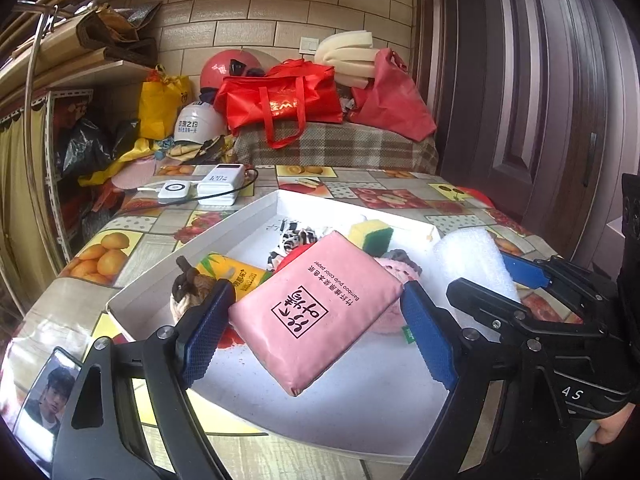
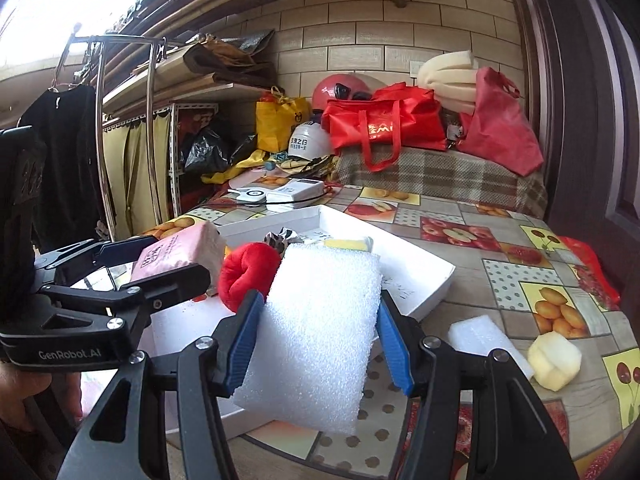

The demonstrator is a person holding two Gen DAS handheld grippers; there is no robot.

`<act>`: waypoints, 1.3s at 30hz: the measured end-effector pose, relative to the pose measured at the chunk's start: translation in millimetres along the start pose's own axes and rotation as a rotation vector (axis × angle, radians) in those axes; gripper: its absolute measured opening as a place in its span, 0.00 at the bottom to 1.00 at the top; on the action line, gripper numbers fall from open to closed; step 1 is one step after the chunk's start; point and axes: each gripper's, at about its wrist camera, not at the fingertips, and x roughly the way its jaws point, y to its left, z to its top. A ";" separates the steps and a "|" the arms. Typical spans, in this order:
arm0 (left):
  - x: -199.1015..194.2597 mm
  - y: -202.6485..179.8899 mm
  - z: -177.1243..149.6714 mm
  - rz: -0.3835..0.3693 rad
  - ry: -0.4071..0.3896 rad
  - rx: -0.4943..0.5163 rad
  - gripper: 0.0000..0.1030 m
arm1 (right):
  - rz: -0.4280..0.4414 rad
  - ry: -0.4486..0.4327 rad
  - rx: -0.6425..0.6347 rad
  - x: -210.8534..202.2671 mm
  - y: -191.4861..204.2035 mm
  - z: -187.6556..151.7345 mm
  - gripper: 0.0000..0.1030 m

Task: Organize soft objects

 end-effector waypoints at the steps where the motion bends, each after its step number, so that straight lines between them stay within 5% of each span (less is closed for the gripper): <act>1: 1.1 1.3 0.7 0.002 0.002 -0.003 0.83 | 0.000 0.003 -0.001 0.6 -0.2 -0.1 0.55; 9: 13.8 19.0 5.1 0.050 0.022 -0.009 0.83 | 0.021 0.009 -0.021 8.8 6.8 2.8 0.55; 17: 45.3 52.8 17.8 0.124 0.059 -0.085 0.83 | 0.129 0.046 -0.112 26.0 35.6 7.5 0.55; 22: 55.7 62.5 22.3 0.136 0.069 -0.113 0.83 | 0.176 0.122 -0.135 42.8 43.2 6.3 0.55; 27: 53.6 64.6 22.7 0.130 0.062 -0.127 0.83 | 0.206 0.239 -0.029 68.9 22.4 3.9 0.54; 31: 50.5 56.9 23.4 0.136 0.047 -0.088 0.83 | 0.147 0.240 -0.008 78.8 8.3 8.6 0.54; 36: 48.6 47.8 23.3 0.150 0.034 -0.040 0.83 | -0.025 0.236 0.045 94.9 -23.0 16.2 0.55; 39: 50.3 45.8 23.1 0.151 0.043 -0.028 0.83 | -0.042 0.234 0.124 98.8 -42.3 17.8 0.54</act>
